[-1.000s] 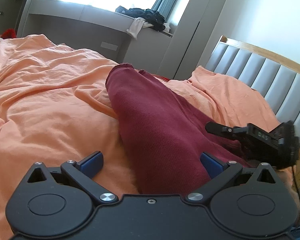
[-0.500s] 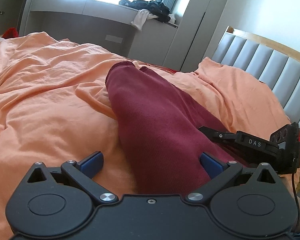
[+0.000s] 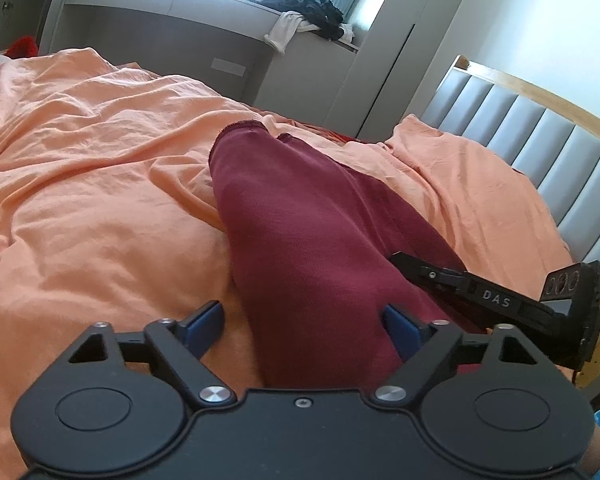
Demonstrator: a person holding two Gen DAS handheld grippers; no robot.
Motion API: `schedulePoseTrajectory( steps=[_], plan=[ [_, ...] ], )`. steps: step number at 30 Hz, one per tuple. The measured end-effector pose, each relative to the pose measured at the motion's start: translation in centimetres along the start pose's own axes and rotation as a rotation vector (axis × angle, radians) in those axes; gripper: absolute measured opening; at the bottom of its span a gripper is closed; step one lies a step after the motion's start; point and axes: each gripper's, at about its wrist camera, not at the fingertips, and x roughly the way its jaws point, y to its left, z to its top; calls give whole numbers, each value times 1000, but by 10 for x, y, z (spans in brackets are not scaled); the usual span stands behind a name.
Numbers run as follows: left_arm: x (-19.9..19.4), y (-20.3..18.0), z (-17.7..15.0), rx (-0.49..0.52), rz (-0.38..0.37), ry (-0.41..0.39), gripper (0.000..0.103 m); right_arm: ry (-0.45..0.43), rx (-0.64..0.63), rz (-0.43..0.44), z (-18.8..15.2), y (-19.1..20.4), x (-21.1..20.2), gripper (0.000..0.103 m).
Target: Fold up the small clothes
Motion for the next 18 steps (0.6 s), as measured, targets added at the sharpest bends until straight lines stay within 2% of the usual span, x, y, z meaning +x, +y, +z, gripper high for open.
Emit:
schedulePoseTrajectory(
  steps=[3, 8, 11, 16, 18],
  plan=[
    [-2, 0, 0, -13, -28, 6, 72, -12, -28, -19, -2, 5, -3, 36],
    [-3, 0, -1, -29, -39, 0, 64, -31, -91, -44, -4, 16, -7, 35],
    [-5, -2, -1, -26, -41, -12, 52, -43, -95, -39, -4, 18, -10, 35],
    [-9, -10, -1, 8, -24, -49, 35, -76, -142, -47, 0, 28, -14, 25],
    [-12, -11, 2, 19, -26, -55, 32, -101, -180, -52, 3, 38, -16, 24]
  ],
)
